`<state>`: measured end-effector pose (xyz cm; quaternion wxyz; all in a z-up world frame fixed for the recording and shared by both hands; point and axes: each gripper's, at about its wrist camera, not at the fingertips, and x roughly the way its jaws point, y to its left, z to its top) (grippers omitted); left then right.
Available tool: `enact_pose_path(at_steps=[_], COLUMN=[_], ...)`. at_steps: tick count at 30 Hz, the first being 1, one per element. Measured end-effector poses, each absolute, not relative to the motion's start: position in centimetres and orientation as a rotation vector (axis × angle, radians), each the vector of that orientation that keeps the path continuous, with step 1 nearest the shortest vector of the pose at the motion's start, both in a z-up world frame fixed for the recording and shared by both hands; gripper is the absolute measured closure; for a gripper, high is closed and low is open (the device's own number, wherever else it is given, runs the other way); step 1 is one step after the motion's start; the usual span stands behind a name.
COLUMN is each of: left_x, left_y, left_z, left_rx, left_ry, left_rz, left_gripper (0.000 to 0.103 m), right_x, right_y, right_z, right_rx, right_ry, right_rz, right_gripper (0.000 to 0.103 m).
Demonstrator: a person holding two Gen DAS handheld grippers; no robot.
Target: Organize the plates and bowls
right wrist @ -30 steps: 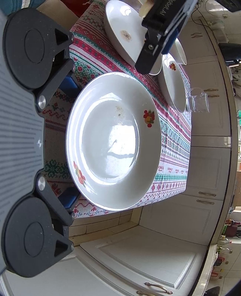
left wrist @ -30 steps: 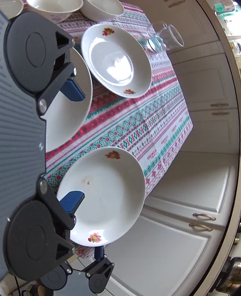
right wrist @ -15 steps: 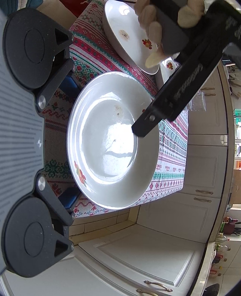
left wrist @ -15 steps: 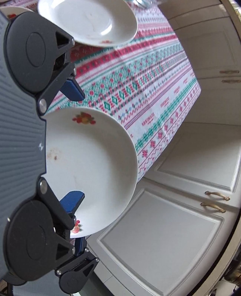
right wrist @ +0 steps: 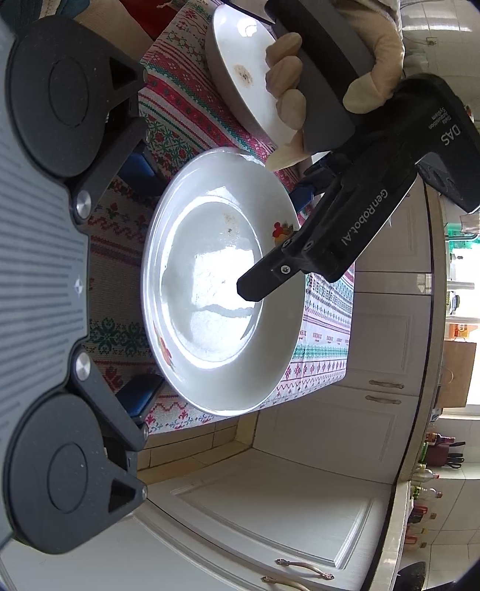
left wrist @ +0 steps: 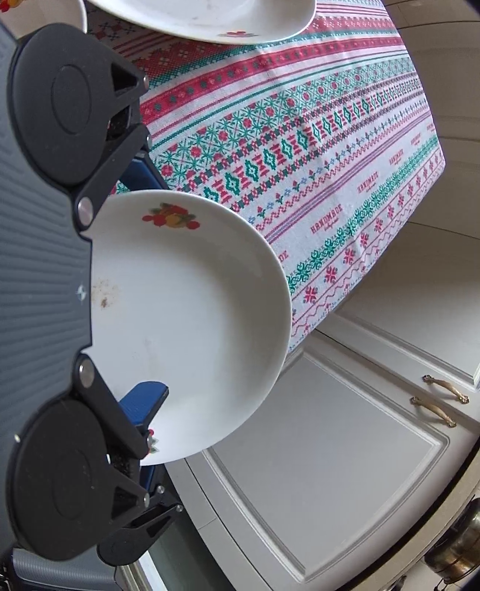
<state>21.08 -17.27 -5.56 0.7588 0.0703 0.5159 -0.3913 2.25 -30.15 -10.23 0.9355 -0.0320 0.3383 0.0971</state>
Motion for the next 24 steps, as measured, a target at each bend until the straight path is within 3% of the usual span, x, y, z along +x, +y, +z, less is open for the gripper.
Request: enact_pose_path(at_steps=[7,24], left_x=[19.9,23.3], left_y=[-17.9,-17.6], left_z=[-5.9,-5.6], left_rx=[0.316,0.244], left_ry=[1.071,1.180], left_rz=[-0.900,-0.997], left_gripper=[0.001,0.002], right_x=[1.8,2.8], right_y=[-30.5,-32.3], right_z=[-10.1,-10.0], right_rx=[-0.074,-0.108], right_ry=[0.690,0.689], right_rz=[0.211,0.324], right_gripper=[0.000,0.000])
